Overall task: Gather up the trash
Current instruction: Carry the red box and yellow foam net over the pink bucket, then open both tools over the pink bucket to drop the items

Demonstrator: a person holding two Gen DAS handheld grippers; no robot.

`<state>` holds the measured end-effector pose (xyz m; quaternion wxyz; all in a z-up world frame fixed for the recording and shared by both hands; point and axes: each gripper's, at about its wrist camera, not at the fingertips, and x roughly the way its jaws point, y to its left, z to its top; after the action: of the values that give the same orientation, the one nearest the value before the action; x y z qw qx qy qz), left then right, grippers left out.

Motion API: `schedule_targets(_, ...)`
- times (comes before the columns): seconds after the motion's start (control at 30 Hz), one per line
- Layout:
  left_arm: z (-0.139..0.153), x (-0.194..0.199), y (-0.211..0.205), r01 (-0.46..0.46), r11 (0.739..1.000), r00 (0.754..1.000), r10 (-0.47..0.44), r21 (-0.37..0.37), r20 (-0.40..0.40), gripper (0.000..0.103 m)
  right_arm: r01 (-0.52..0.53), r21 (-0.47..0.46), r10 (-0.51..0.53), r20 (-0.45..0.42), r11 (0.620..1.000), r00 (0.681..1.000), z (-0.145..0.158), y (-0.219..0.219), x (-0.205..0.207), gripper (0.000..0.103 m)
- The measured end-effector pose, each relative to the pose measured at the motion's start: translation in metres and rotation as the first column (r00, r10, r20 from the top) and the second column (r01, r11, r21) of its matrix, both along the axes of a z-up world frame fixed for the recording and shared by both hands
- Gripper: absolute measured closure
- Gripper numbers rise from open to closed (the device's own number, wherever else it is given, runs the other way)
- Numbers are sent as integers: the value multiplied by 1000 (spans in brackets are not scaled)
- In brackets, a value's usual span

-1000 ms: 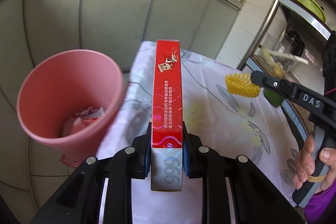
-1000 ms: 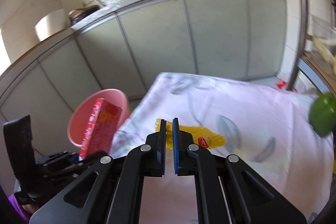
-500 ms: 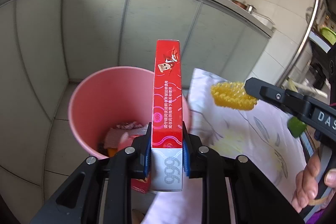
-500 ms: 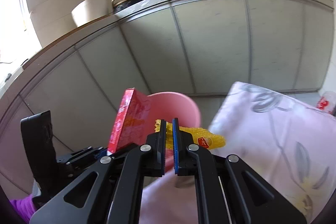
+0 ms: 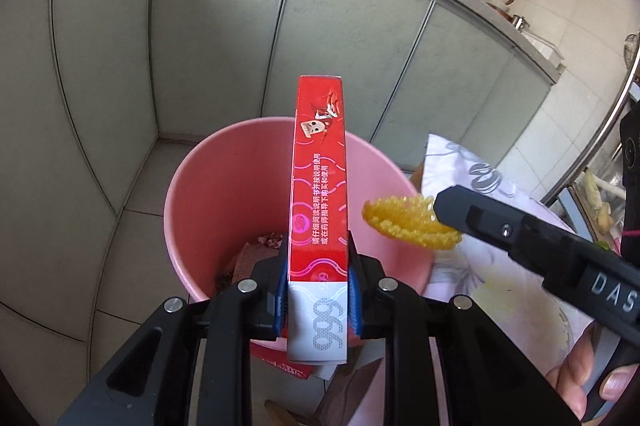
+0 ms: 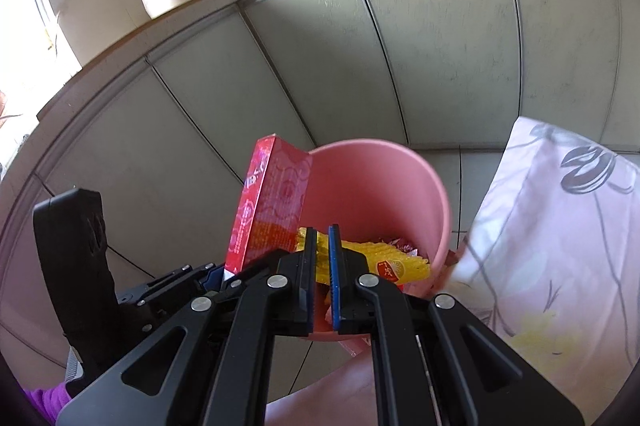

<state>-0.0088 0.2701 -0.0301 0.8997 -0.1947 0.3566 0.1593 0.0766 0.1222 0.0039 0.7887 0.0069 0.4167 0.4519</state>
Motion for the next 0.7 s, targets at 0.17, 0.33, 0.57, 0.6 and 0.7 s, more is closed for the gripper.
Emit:
schedule_targets(0.17, -10, 5, 5, -15, 1000, 1000, 15, -7, -22, 81, -5, -23, 4, -16, 1000, 1000, -11, 8, 6, 97)
schedule_targets(0.33, -18, 10, 7, -20, 1000, 999, 20, -6, -42, 81, -8, -47, 8, -16, 999, 1000, -18, 15, 5, 97)
schedule_targets(0.57, -20, 16, 4, -33, 999, 998, 33, 6, -58, 80, -13, -74, 12, -23, 997, 1000, -24, 21, 8, 97)
schedule_targets(0.6, -20, 16, 4, -38, 999, 997, 39, 11, -61, 80, -13, -80, 11, -24, 997, 1000, -25, 22, 9, 97)
schedule_targets(0.7, -20, 16, 4, -45, 999, 997, 46, 16, -64, 79, -10, -96, 8, -25, 995, 1000, -28, 23, 9, 97)
